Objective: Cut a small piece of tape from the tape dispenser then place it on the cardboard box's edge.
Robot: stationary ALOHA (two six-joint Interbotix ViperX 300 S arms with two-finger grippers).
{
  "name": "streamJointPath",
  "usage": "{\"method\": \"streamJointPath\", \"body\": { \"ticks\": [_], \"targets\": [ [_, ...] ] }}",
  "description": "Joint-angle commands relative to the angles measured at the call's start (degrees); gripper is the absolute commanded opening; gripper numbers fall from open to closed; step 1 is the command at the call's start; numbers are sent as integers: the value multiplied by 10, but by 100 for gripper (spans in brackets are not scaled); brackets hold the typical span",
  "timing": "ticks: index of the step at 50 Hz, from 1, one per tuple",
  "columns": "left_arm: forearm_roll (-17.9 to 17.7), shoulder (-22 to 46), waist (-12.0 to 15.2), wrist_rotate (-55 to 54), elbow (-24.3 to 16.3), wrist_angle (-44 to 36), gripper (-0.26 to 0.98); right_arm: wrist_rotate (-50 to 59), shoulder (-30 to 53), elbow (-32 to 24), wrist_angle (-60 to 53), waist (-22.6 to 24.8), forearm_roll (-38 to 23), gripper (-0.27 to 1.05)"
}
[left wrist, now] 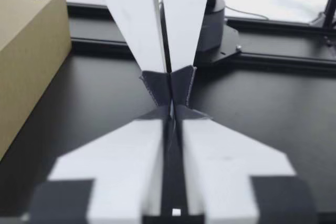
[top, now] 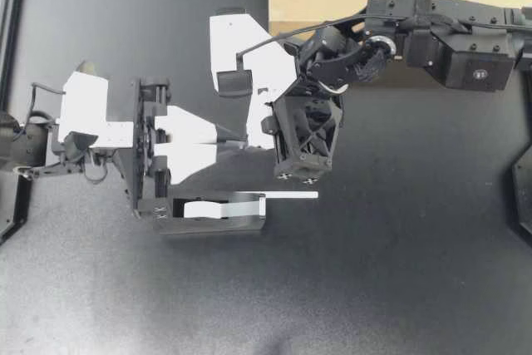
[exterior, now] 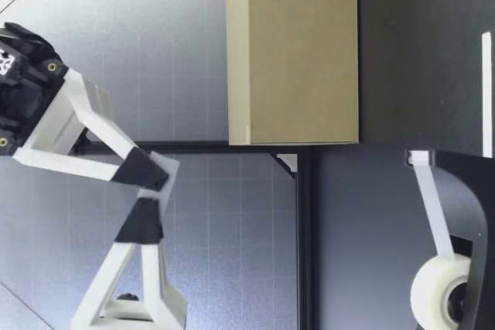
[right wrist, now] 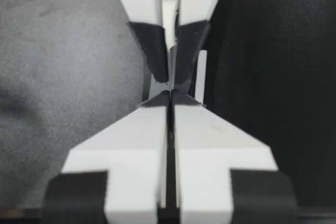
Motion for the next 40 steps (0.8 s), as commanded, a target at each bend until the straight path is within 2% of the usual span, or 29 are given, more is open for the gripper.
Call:
{"method": "streamJointPath", "body": {
  "ticks": [1,18,25,34,40],
  "targets": [
    [-1,-5,2,1,-9,-5,-8,1,-11,-16,-3,2,2,-8],
    [0,-5,2,0,-10,-4,-10,14,-10,-15,-1,2,4,-3],
    [0,-5,2,1,-9,-4,-10,23,-7,-14,-1,2,2,10],
    [1,-5,2,0,-9,-3,-10,25,-1,-12,-4,1,2,40],
    [2,-5,1,0,-9,-3,-10,27,-1,-11,-11,-3,-4,44]
  ]
}}
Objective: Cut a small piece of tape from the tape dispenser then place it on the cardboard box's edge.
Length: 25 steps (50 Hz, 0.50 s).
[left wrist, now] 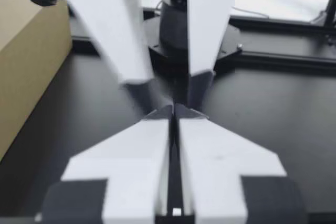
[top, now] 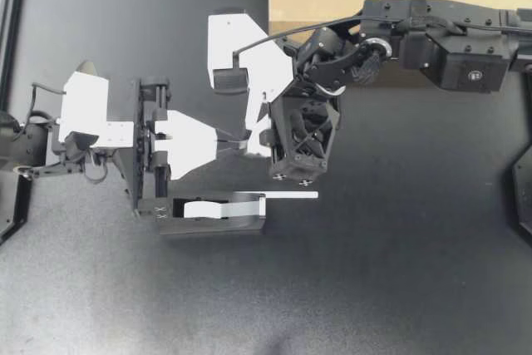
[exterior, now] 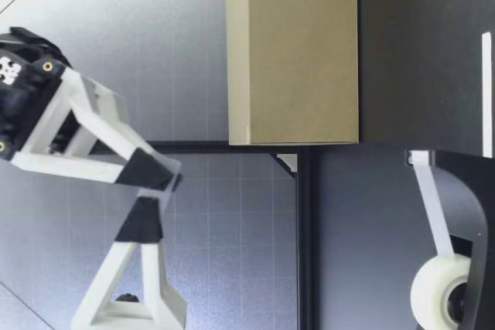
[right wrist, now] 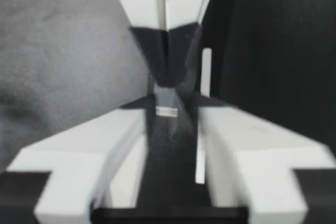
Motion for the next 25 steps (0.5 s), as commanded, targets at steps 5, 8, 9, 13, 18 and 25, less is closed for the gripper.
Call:
{"method": "streamJointPath", "body": {
  "ticks": [5,8,9,13,18,25],
  "targets": [
    [2,-5,0,0,-8,-3,-10,11,-14,-9,-10,-13,-12,43],
    [1,-5,0,2,-8,-3,-10,12,-19,-4,-11,-20,-19,43],
    [1,-4,0,2,-8,-3,-10,12,-22,-1,-11,-24,-24,43],
    [-2,-4,1,2,-7,-4,-10,12,-34,12,-15,-33,-31,43],
    [-21,4,19,-6,-7,-9,-10,12,-56,34,-30,-42,-32,43],
    [-143,38,64,-7,-18,-47,-10,12,-105,87,-84,-60,-32,43]
  ]
}}
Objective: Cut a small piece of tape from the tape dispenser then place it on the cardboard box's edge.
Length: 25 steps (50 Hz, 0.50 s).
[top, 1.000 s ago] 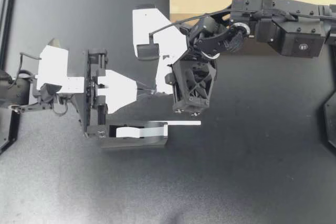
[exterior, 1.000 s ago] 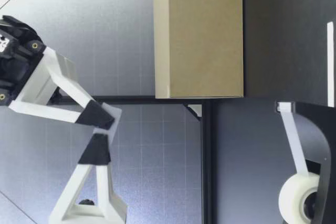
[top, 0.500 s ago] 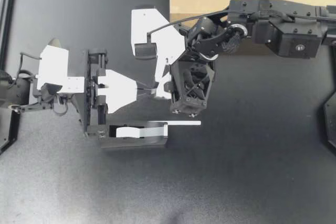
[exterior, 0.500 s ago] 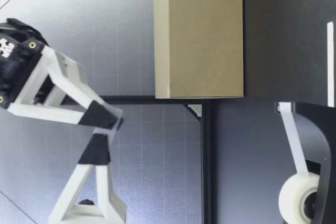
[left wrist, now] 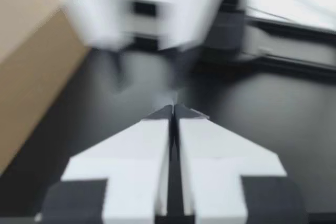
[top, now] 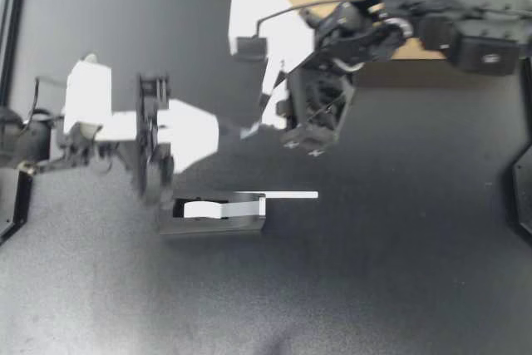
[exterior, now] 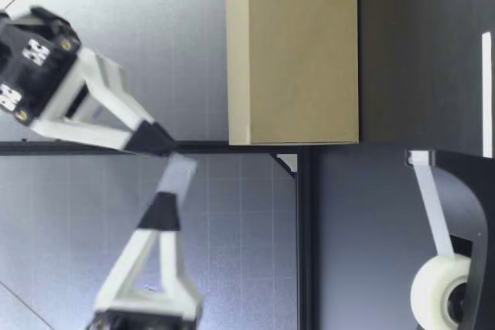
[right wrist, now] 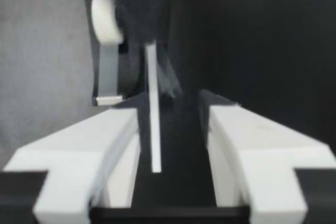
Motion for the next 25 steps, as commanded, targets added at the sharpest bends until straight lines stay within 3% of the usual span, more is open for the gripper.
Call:
{"method": "streamJointPath", "body": {
  "ticks": [1,4,8,19,25],
  "targets": [
    [-76,12,25,0,-20,-32,-10,0,-48,25,-41,-16,1,43],
    [-128,31,40,-14,-37,-50,-10,0,-71,61,-83,-27,-3,43],
    [-161,51,53,-50,-62,-54,-10,-1,-96,105,-139,-40,-8,43],
    [-164,128,99,-251,-131,-47,-10,-3,-149,228,-374,-66,-15,42],
    [-158,169,120,-326,-153,-47,-10,-2,-149,292,-536,-73,-15,34]
  ]
}}
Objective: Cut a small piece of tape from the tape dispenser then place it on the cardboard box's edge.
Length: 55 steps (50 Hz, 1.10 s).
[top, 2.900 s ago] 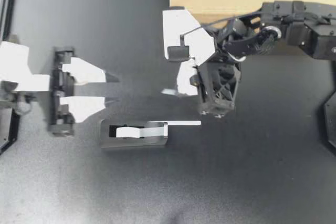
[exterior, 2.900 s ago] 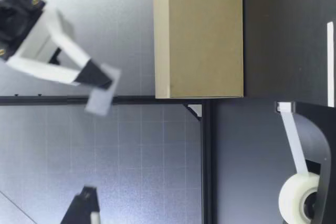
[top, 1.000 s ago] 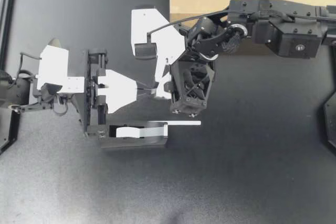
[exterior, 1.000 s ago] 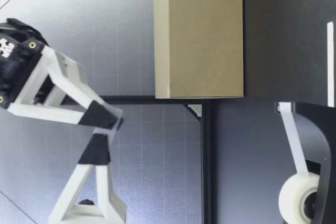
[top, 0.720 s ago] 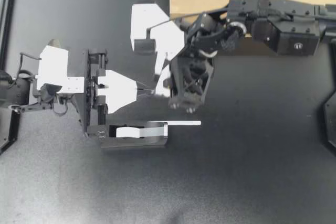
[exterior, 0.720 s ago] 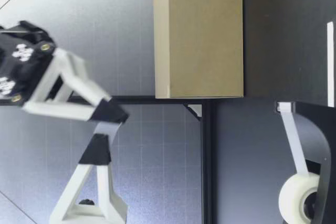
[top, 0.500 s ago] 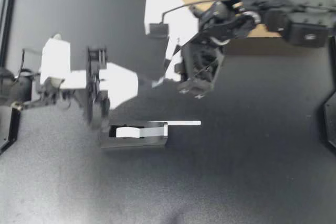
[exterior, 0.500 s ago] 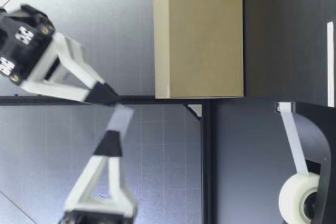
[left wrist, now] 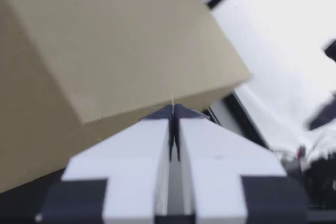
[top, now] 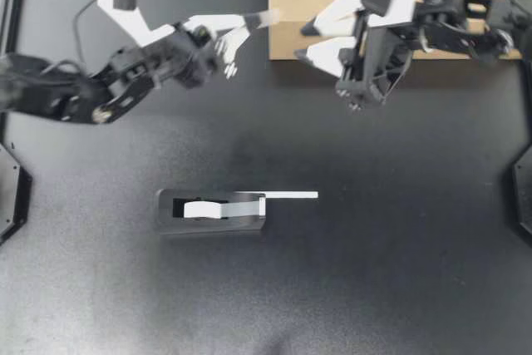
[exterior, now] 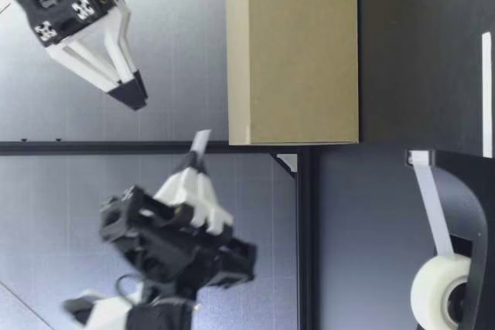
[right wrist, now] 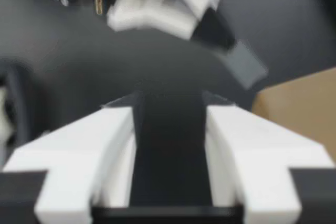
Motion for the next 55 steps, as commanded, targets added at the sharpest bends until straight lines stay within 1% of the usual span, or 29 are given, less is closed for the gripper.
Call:
{"method": "streamJointPath", "body": {
  "ticks": [1,5,7,12,17,21,45,55],
  "targets": [
    [6,14,14,-32,-25,-3,-10,1,-10,37,-136,-11,-1,32],
    [7,30,20,-48,-36,-2,-10,2,-1,64,-216,-15,1,23],
    [7,35,23,-51,-41,-2,-10,1,4,71,-239,-17,1,17],
    [6,44,26,-52,-51,-2,-10,0,25,71,-256,-22,1,4],
    [5,51,28,-53,-58,3,-10,-2,50,62,-260,-25,1,-6],
    [4,56,28,-58,-60,5,-10,-3,70,52,-260,-32,1,-11],
    [3,62,33,-75,-40,4,-10,-5,156,3,-255,-47,-1,-13],
    [-3,60,33,-75,-35,4,-10,-5,177,-7,-250,-54,-1,-13]
  ]
}}
